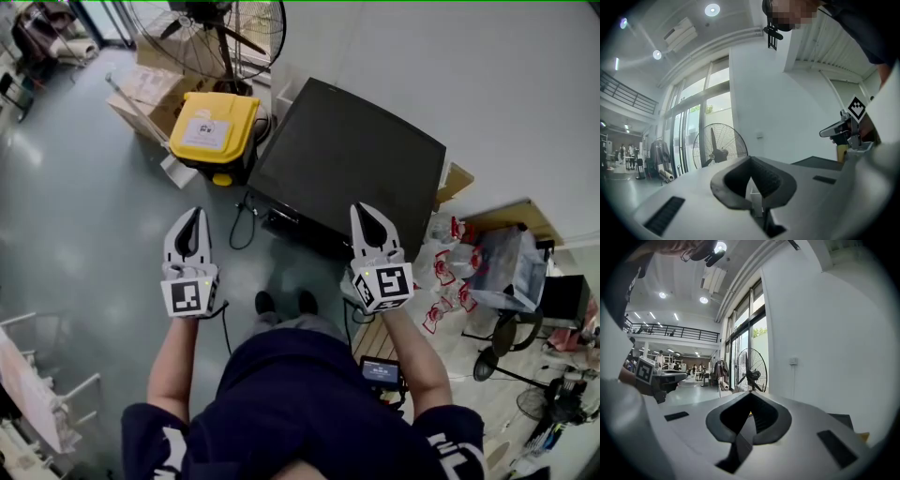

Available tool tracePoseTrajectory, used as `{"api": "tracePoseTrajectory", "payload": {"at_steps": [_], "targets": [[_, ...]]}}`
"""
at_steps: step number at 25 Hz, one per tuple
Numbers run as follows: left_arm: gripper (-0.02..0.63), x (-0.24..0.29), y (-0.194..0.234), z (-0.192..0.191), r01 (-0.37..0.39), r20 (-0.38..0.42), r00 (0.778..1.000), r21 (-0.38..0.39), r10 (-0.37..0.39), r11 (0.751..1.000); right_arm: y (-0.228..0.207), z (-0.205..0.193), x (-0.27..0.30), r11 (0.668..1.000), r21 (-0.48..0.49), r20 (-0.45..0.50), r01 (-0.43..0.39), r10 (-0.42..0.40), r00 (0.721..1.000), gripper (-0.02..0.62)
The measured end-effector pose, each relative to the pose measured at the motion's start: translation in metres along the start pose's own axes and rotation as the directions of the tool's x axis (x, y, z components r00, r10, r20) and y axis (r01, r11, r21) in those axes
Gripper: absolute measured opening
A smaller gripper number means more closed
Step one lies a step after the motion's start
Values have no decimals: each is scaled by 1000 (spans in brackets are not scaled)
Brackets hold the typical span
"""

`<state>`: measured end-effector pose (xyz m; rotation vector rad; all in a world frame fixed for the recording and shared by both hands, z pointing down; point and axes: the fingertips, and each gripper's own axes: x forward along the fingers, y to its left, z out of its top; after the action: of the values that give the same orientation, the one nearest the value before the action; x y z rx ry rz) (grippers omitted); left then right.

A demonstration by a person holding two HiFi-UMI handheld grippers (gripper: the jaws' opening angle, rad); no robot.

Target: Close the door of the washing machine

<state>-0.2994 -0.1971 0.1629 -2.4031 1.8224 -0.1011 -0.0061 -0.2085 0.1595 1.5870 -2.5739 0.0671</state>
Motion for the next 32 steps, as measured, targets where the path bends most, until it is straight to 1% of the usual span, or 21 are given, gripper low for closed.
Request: {"api": "tracePoseTrajectory", "payload": {"at_steps": [7, 9, 12, 15, 19, 32], "targets": [[23, -1, 4, 2, -11, 19, 1000, -19, 11, 1000, -1, 1, 1, 1000, -21, -6, 4, -4, 1000, 20], [23, 0, 6, 2, -14, 11, 1000, -8, 14, 1000, -2, 1, 1, 1000, -24, -10, 9, -9, 1000, 20], [23, 1, 8, 5, -11, 31, 999, -4, 11, 1000, -2, 1, 2, 1000, -26, -10, 14, -15, 1000, 20], [23, -1, 9, -1, -17, 10, 1000, -3, 17, 1000, -3, -2, 2, 1000, -20, -20, 18, -18, 1000, 20], [23, 1, 11, -3, -21, 13, 1000, -19, 22, 1000, -6, -2, 4, 1000, -10, -23, 24, -24, 999, 20], [23, 1, 14, -6, -26, 8, 1000, -13, 26, 1000, -6, -1, 7, 999, -27, -20, 26, -26, 999, 20]]}}
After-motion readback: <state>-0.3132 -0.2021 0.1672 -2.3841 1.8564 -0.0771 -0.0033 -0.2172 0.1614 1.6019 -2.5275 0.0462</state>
